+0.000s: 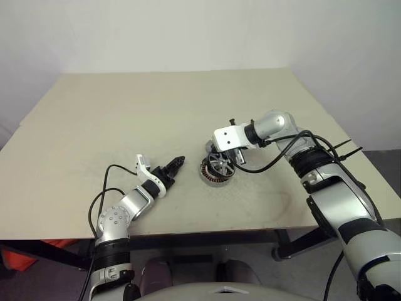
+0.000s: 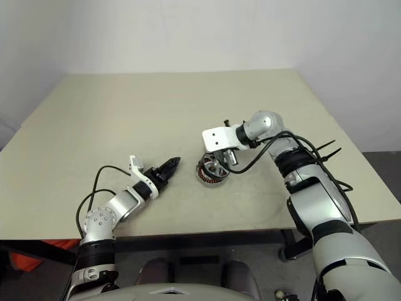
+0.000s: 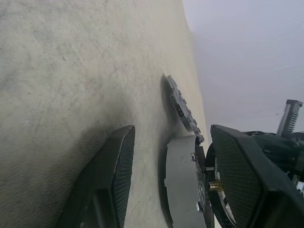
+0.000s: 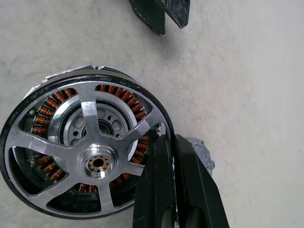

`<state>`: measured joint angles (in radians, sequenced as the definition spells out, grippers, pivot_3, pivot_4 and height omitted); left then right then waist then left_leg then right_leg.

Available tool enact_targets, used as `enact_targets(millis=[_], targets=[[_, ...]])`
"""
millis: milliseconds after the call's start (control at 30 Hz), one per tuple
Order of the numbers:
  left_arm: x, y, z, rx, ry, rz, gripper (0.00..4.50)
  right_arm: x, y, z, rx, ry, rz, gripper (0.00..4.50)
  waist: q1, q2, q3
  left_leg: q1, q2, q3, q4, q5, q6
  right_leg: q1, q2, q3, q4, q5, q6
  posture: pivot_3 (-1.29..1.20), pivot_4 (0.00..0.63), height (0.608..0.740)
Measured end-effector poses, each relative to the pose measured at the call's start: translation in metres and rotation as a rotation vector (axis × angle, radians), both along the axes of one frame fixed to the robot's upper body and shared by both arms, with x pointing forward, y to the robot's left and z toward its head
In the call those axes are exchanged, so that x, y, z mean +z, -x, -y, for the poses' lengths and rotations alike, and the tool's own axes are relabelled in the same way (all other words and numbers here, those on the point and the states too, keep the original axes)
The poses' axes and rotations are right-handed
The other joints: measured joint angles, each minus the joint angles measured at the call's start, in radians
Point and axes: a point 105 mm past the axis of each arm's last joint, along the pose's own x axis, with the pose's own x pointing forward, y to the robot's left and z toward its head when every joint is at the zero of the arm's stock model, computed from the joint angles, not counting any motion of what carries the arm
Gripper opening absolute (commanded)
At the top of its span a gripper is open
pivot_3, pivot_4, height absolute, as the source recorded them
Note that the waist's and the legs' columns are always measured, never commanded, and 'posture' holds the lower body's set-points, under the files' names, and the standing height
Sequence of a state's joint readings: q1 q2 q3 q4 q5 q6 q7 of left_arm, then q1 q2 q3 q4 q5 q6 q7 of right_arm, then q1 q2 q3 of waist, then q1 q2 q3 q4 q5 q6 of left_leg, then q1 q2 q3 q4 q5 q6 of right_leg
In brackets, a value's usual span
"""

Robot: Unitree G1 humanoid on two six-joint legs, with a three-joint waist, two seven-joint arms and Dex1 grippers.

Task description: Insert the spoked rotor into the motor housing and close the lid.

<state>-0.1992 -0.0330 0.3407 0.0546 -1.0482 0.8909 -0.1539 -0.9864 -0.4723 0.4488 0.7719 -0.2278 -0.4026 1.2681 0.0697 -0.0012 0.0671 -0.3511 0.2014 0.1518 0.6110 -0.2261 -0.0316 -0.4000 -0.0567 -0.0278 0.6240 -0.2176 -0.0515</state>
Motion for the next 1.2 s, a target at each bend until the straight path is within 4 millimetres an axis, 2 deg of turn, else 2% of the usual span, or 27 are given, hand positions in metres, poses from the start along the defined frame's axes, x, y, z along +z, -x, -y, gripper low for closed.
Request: enact_targets(millis=[133, 233, 300, 533, 733, 867, 1033, 1200], targets=[[0.0, 0.0, 0.0, 0.001, -0.001, 0.0, 2.73, -0.004, -0.002, 0.002, -0.014, 0.006, -0.009, 0.01, 0.0, 0.0, 0.0, 0.0, 0.0, 0.0, 0.0, 0.0, 0.0, 0.0, 0.0, 0.0, 0.0, 0.0, 0.0, 0.0, 0.0, 0.74], [0.0, 0.001, -0.001, 0.003, -0.004, 0.001, 2.73, -0.006, -0.002, 0.003, -0.017, 0.013, -0.015, 0.64, -0.001, 0.0, 0.0, 0.0, 0.0, 0.0, 0.0, 0.0, 0.0, 0.0, 0.0, 0.0, 0.0, 0.0, 0.0, 0.0, 0.0, 0.74], [0.0, 0.001, -0.001, 0.005, -0.006, 0.002, 2.73, -0.006, -0.001, 0.003, -0.013, 0.016, -0.02, 1.24, -0.001, 0.0, 0.0, 0.0, 0.0, 0.0, 0.0, 0.0, 0.0, 0.0, 0.0, 0.0, 0.0, 0.0, 0.0, 0.0, 0.0, 0.74], [0.0, 0.001, -0.002, 0.005, -0.012, 0.002, 2.73, 0.008, 0.005, -0.007, 0.034, -0.033, -0.015, 1.24, -0.001, 0.0, 0.0, 0.0, 0.0, 0.0, 0.0, 0.0, 0.0, 0.0, 0.0, 0.0, 0.0, 0.0, 0.0, 0.0, 0.0, 0.74], [0.0, 0.001, -0.002, 0.0, -0.019, 0.005, 2.73, 0.015, 0.004, -0.006, -0.026, -0.113, -0.028, 1.24, -0.001, 0.0, 0.0, 0.0, 0.0, 0.0, 0.0, 0.0, 0.001, 0.0, 0.0, 0.0, 0.0, 0.0, 0.0, 0.0, 0.0, 0.74], [0.0, 0.002, -0.002, -0.005, -0.043, 0.024, 2.73, 0.001, 0.006, 0.003, -0.126, -0.165, -0.079, 1.24, 0.0, 0.0, 0.0, 0.0, 0.0, 0.0, 0.0, 0.0, 0.0, 0.0, 0.0, 0.0, 0.0, 0.0, 0.0, 0.0, 0.0, 0.74], [0.002, 0.0, -0.02, 0.021, -0.105, 0.045, 2.73, -0.025, 0.024, 0.016, -0.225, -0.213, -0.186, 1.24, -0.001, 0.0, 0.0, 0.001, 0.001, 0.0, 0.0, 0.0, 0.0, 0.0, 0.001, 0.0, 0.0, 0.0, 0.0, 0.0, 0.0, 0.74], [0.003, -0.003, -0.033, 0.042, -0.136, 0.05, 2.73, -0.021, 0.03, 0.012, -0.242, -0.238, -0.189, 1.24, 0.0, 0.0, 0.0, 0.002, 0.001, 0.0, 0.0, 0.0, -0.002, 0.001, 0.001, 0.0, 0.0, 0.0, 0.0, 0.0, 0.0, 0.74]])
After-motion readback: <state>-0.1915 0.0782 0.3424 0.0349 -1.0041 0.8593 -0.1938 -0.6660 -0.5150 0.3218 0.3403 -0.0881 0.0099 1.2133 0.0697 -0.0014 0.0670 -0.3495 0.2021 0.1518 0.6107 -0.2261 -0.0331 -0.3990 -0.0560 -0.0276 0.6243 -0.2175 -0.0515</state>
